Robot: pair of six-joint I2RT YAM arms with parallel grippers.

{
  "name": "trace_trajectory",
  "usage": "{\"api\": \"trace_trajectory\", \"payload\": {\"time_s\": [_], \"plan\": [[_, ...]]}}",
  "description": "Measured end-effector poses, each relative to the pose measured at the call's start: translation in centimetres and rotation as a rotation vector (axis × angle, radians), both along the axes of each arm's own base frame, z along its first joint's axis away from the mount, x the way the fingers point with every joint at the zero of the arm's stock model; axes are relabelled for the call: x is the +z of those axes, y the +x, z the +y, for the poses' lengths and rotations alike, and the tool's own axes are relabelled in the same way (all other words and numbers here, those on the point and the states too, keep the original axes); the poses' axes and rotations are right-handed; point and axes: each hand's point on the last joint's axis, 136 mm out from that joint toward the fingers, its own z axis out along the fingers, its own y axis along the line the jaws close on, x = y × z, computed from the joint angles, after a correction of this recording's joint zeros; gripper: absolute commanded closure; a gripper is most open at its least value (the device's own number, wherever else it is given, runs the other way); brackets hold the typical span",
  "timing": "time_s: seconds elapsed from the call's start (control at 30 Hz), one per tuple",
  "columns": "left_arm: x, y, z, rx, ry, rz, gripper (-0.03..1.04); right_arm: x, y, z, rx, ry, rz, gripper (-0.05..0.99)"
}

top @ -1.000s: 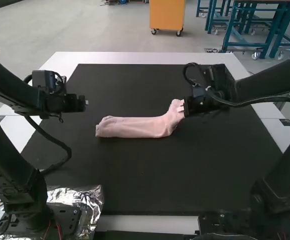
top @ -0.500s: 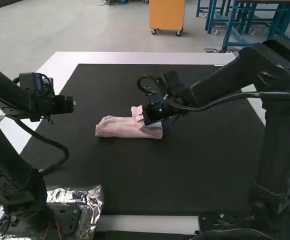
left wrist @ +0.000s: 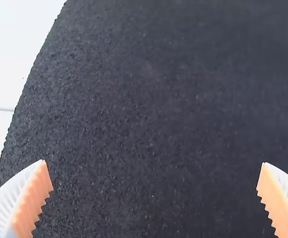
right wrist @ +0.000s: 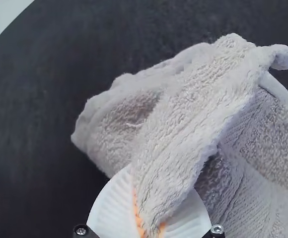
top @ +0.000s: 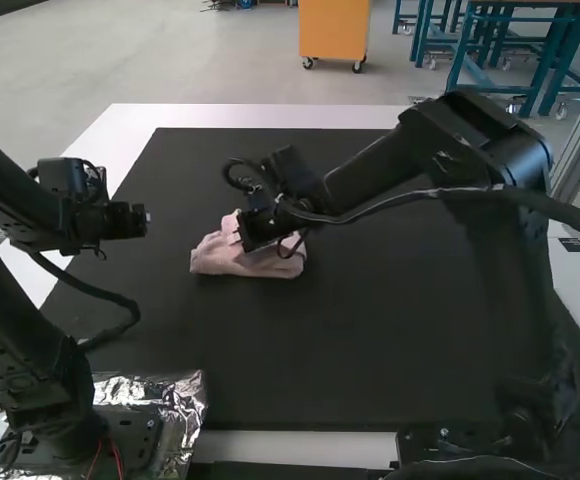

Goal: Fold the towel.

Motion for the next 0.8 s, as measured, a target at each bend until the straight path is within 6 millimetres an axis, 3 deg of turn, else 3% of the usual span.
{"api": "trace_trajectory", "payload": {"time_s": [0.17, 0.23, 0.33, 0.43, 0.53, 0.67, 0.7, 0.73, 0.77, 0.8], "plan": [[-0.2, -0.1, 0.0, -0.005, 0.007, 0.003, 0.04, -0.3, 1.2, 1.4, 0.001, 0.005, -0.006, 0.95], [-0.2, -0.1, 0.0, -0.008, 0.012, 0.003, 0.04, -0.7, 1.4, 1.9, 0.003, 0.001, -0.004, 0.79], [-0.2, -0.1, 0.0, -0.014, 0.021, 0.005, 0.04, -0.9, 1.1, 2.7, 0.008, 0.000, 0.007, 0.45], [-0.2, -0.1, 0.0, -0.018, 0.027, 0.005, 0.04, -0.6, 0.2, 3.8, 0.032, -0.005, 0.013, 0.24], [-0.2, -0.1, 0.0, -0.020, 0.031, 0.005, 0.04, 0.2, -0.9, 5.1, 0.062, -0.007, 0.014, 0.15], [-0.2, -0.1, 0.0, -0.022, 0.033, 0.006, 0.04, 1.8, -2.3, 6.1, 0.093, 0.004, 0.004, 0.16], [-0.2, -0.1, 0.0, -0.022, 0.033, 0.006, 0.04, 2.5, -2.4, 6.2, 0.097, 0.012, -0.003, 0.25], [-0.2, -0.1, 0.0, -0.022, 0.034, 0.006, 0.04, 3.3, -2.4, 6.2, 0.098, 0.023, -0.014, 0.40], [-0.2, -0.1, 0.0, -0.023, 0.034, 0.006, 0.04, 4.2, -2.4, 6.2, 0.099, 0.036, -0.025, 0.60], [-0.2, -0.1, 0.0, -0.024, 0.036, 0.006, 0.04, 5.2, -2.4, 6.2, 0.100, 0.048, -0.038, 0.86]]}}
